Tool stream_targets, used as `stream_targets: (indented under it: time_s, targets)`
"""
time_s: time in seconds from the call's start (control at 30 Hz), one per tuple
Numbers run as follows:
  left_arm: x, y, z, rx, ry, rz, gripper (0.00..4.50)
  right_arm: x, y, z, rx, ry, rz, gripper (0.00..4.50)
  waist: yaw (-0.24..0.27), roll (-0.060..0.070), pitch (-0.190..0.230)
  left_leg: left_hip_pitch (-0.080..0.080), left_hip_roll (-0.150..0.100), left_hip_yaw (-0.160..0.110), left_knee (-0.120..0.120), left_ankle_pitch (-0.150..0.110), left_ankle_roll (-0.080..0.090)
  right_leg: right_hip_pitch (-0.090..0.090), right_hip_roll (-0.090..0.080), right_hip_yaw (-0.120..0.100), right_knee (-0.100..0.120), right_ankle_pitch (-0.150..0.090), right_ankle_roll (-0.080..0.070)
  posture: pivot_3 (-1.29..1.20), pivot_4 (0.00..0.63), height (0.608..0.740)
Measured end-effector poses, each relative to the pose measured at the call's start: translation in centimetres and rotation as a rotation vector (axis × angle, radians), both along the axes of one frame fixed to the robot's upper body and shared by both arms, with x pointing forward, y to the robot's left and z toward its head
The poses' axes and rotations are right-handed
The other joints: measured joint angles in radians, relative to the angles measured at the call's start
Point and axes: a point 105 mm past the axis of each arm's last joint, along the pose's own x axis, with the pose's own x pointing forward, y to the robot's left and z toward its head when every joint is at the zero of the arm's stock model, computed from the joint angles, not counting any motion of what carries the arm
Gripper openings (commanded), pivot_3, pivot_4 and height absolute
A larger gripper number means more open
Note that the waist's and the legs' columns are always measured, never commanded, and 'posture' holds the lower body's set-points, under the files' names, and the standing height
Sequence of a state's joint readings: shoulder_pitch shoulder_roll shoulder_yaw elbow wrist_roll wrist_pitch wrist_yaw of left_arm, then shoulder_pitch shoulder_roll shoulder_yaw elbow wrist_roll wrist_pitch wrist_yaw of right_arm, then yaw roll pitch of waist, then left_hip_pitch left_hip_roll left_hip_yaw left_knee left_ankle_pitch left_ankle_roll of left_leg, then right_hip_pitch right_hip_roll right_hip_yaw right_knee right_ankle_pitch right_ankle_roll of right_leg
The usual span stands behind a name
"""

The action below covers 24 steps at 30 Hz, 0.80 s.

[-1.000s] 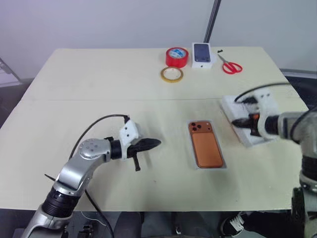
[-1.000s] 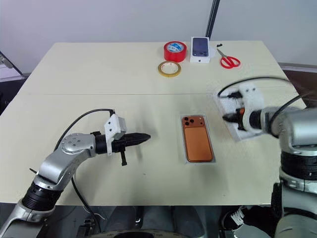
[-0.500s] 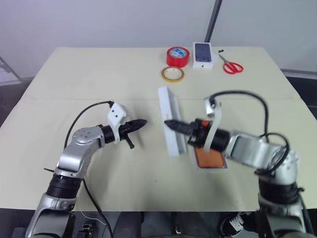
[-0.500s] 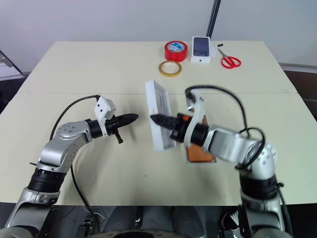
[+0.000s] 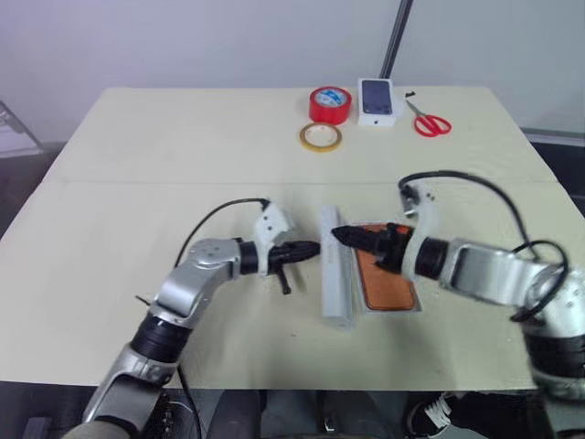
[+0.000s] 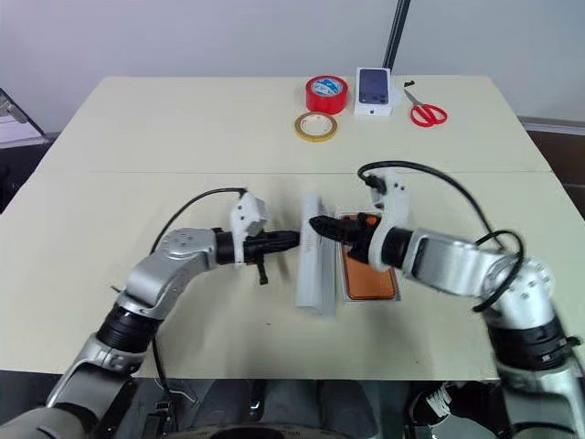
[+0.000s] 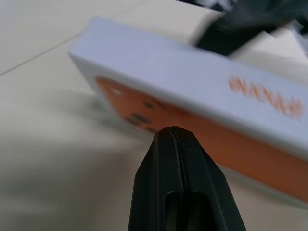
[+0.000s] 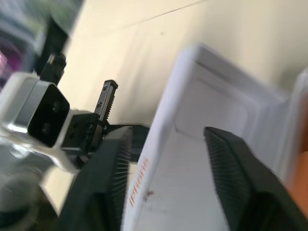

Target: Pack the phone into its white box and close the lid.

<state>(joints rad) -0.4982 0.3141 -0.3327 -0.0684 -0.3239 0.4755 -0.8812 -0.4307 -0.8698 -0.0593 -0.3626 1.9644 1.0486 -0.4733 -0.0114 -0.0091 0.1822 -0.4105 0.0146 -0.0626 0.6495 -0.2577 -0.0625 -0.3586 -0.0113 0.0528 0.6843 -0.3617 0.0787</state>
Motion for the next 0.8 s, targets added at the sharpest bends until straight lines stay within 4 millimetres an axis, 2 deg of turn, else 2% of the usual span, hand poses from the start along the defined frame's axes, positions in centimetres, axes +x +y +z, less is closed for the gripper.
stream_targets:
  time_s: [0.07, 0.1, 0.17, 0.23, 0.37, 0.47, 0.57, 0.7, 0.8]
  targets:
    - [0.0, -1.4, -0.2, 0.004, 0.008, -0.025, 0.00, 0.0, -1.2, -0.2, -0.071, 0.015, -0.013, 2.47, 0.000, 0.000, 0.000, 0.000, 0.000, 0.000, 0.000, 0.000, 0.000, 0.000, 0.000, 0.000, 0.000, 0.000, 0.000, 0.00, 0.150, 0.740]
    - [0.1, -2.1, -0.4, 0.013, 0.011, -0.032, 0.00, 0.1, -2.1, -0.4, -0.120, 0.022, -0.031, 2.24, 0.001, 0.000, 0.000, 0.000, 0.000, 0.000, 0.000, 0.000, 0.000, 0.000, 0.000, 0.000, 0.000, 0.000, 0.000, 0.00, 0.150, 0.740]
    - [0.3, -3.3, -0.4, 0.015, 0.006, -0.039, 0.00, 0.4, -3.9, -0.5, -0.213, 0.018, -0.075, 1.71, 0.000, 0.000, 0.000, 0.000, 0.000, 0.000, 0.001, 0.000, 0.000, 0.000, 0.000, 0.000, 0.000, 0.000, 0.000, 0.00, 0.150, 0.740]
    - [0.6, -4.1, -0.1, 0.016, -0.009, -0.036, 0.00, 0.6, -5.1, -0.4, -0.279, -0.007, -0.091, 0.88, 0.000, 0.000, 0.000, 0.000, 0.000, 0.000, 0.001, 0.000, 0.000, 0.000, 0.000, 0.000, 0.000, 0.000, 0.000, 0.00, 0.150, 0.740]
    - [0.9, -4.5, -0.1, 0.006, -0.009, -0.015, 0.00, 0.6, -6.4, 0.0, -0.381, -0.080, -0.074, 0.78, 0.001, 0.000, 0.000, 0.000, 0.000, 0.000, 0.000, 0.000, 0.000, 0.000, 0.000, 0.001, 0.000, 0.000, 0.000, 0.00, 0.150, 0.740]
    - [1.6, -3.5, 0.2, -0.001, -0.015, 0.030, 0.00, 0.3, -6.9, 0.3, -0.487, -0.153, -0.038, 0.78, 0.001, 0.000, 0.000, 0.000, 0.000, 0.000, 0.001, 0.000, 0.000, 0.000, 0.000, 0.000, 0.000, 0.000, 0.000, 0.00, 0.150, 0.740]
    - [2.3, -1.5, 0.5, -0.005, -0.011, 0.095, 0.00, 0.3, -7.3, 0.1, -0.553, -0.203, -0.013, 0.78, 0.004, 0.000, 0.000, 0.000, -0.001, 0.000, 0.001, 0.000, 0.000, 0.000, 0.000, 0.000, 0.000, 0.000, 0.000, 0.00, 0.150, 0.740]
    - [2.7, 1.0, 0.8, 0.000, -0.007, 0.154, 0.00, 0.3, -7.4, -0.1, -0.578, -0.233, 0.015, 0.78, 0.007, 0.000, 0.000, 0.001, -0.001, 0.000, 0.001, 0.000, 0.000, 0.001, -0.001, 0.000, 0.000, 0.000, 0.000, 0.00, 0.150, 0.740]
    - [2.6, 1.3, 0.6, 0.008, -0.004, 0.159, 0.00, 0.6, -7.2, -0.4, -0.561, -0.239, 0.017, 0.78, 0.017, 0.000, 0.000, 0.001, -0.001, 0.000, 0.002, 0.000, 0.000, 0.002, -0.001, 0.000, 0.000, 0.000, 0.001, 0.00, 0.150, 0.740]
